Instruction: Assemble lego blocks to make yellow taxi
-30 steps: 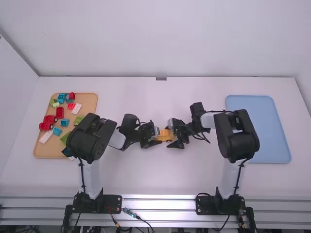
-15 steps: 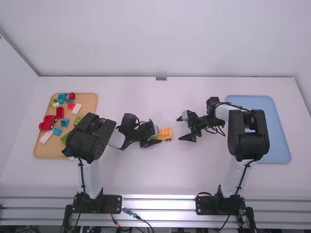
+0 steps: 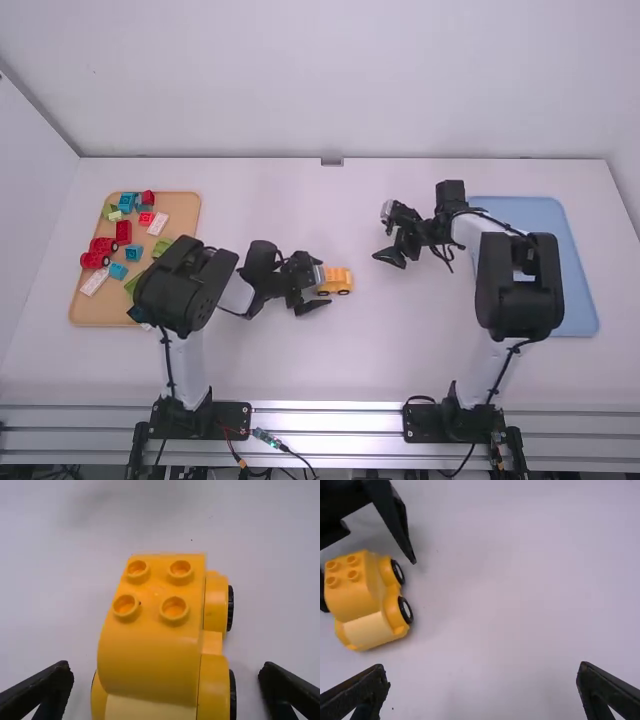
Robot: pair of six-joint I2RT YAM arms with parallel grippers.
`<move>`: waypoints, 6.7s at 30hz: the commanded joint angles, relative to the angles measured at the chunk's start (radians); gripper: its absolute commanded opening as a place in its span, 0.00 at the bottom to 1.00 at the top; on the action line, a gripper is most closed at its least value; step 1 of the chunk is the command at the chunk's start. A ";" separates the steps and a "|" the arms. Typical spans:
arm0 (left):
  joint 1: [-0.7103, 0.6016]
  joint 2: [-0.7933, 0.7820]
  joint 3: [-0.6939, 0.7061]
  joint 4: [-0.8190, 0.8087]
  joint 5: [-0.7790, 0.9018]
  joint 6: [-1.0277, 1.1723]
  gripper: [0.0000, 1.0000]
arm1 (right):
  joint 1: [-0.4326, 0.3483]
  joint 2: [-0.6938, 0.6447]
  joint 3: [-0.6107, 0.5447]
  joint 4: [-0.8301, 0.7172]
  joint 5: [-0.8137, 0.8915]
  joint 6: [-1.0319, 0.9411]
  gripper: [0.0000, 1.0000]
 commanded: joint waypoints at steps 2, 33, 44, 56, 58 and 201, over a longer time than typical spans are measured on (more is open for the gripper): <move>0.014 -0.013 -0.031 -0.045 -0.165 -0.040 0.99 | 0.022 -0.061 0.016 0.006 0.072 0.099 0.99; 0.351 -0.596 0.101 -0.829 0.019 0.041 0.99 | 0.108 -0.158 -0.489 0.707 -0.186 0.144 0.99; 0.401 -0.596 0.101 -0.846 0.060 0.041 0.99 | 0.189 0.098 -0.307 0.691 -0.364 0.105 0.99; 0.401 -0.596 0.101 -0.838 0.037 0.034 0.99 | 0.298 0.104 -0.350 0.775 -0.179 0.212 0.99; 0.401 -0.596 0.101 -0.840 0.037 0.034 0.99 | 0.301 0.115 -0.349 0.788 -0.184 0.211 0.99; 0.299 -0.880 0.104 -0.850 -0.573 -0.715 0.83 | -0.029 -0.975 -0.588 0.334 0.846 1.052 0.82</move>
